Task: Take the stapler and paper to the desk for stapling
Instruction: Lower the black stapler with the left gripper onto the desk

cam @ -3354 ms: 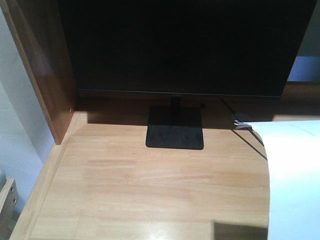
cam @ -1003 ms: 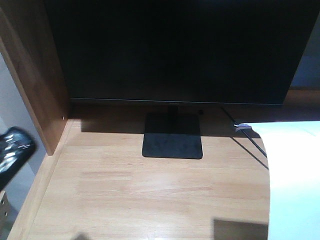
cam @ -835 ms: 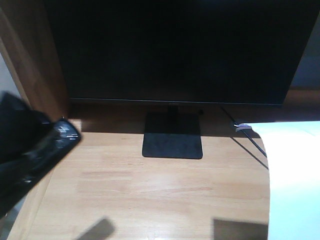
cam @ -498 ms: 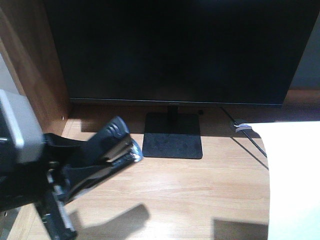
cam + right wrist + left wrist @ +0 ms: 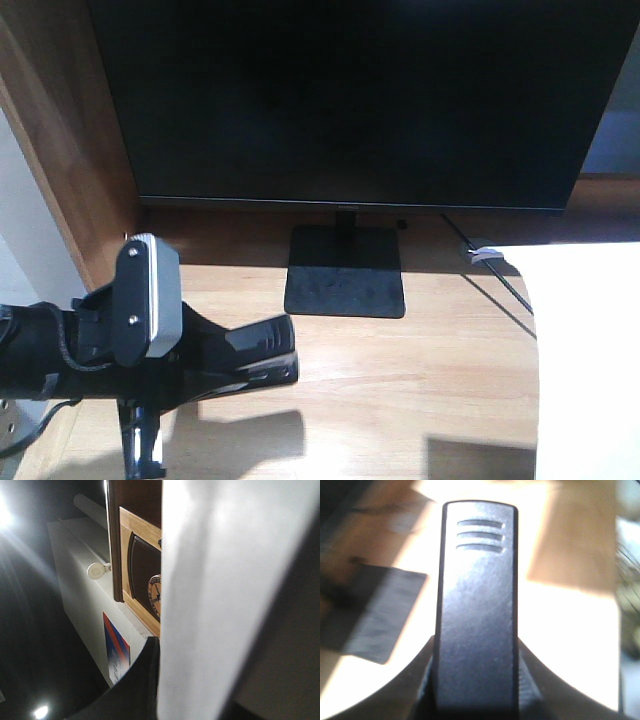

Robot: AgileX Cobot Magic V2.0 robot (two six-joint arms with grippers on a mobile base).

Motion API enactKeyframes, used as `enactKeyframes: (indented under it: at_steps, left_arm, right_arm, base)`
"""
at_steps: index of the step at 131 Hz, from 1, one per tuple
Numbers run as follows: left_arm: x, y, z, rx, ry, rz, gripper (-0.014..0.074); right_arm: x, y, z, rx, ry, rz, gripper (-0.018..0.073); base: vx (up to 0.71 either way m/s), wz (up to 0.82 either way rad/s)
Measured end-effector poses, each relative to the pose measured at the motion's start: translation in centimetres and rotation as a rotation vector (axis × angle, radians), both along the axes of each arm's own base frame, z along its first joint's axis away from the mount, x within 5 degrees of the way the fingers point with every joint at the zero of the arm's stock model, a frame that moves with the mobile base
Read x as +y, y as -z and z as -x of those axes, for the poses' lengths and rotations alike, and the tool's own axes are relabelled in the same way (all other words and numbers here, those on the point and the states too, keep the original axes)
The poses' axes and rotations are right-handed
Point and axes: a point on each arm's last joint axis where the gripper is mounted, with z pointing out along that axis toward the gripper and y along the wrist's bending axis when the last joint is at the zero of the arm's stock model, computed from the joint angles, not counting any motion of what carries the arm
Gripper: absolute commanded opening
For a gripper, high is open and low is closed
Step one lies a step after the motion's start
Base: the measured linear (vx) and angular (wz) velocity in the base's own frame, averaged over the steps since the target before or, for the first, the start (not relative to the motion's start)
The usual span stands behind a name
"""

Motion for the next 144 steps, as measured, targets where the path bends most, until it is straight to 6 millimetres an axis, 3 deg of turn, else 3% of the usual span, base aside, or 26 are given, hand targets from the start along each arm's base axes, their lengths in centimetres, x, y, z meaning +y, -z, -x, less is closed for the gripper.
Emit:
enactKeyframes:
  at_steps: [32, 81, 125, 144]
  left_arm:
    - [0.5, 3.2, -3.2, 0.069, 0.101, -0.041, -0.0006]
    - [-1.4, 7.5, -8.3, 0.219, 0.150, -0.039, -0.0006]
    - [-2.2, 12.1, -9.2, 0.341, 0.163, -0.085, -0.0006]
    - [-2.1, 13.0, -9.4, 0.347, 0.142, -0.109, -0.0003]
  right_arm:
    - [0.0, 0.0, 0.0, 0.000, 0.000, 0.000, -0.0007]
    - [0.0, 0.0, 0.0, 0.000, 0.000, 0.000, -0.0007]
    - [0.0, 0.0, 0.0, 0.000, 0.000, 0.000, -0.0007]
    - [0.0, 0.0, 0.0, 0.000, 0.000, 0.000, -0.0007]
  base:
    - [0.00, 0.00]
    - [0.00, 0.00]
    - [0.00, 0.00]
    - [0.00, 0.00]
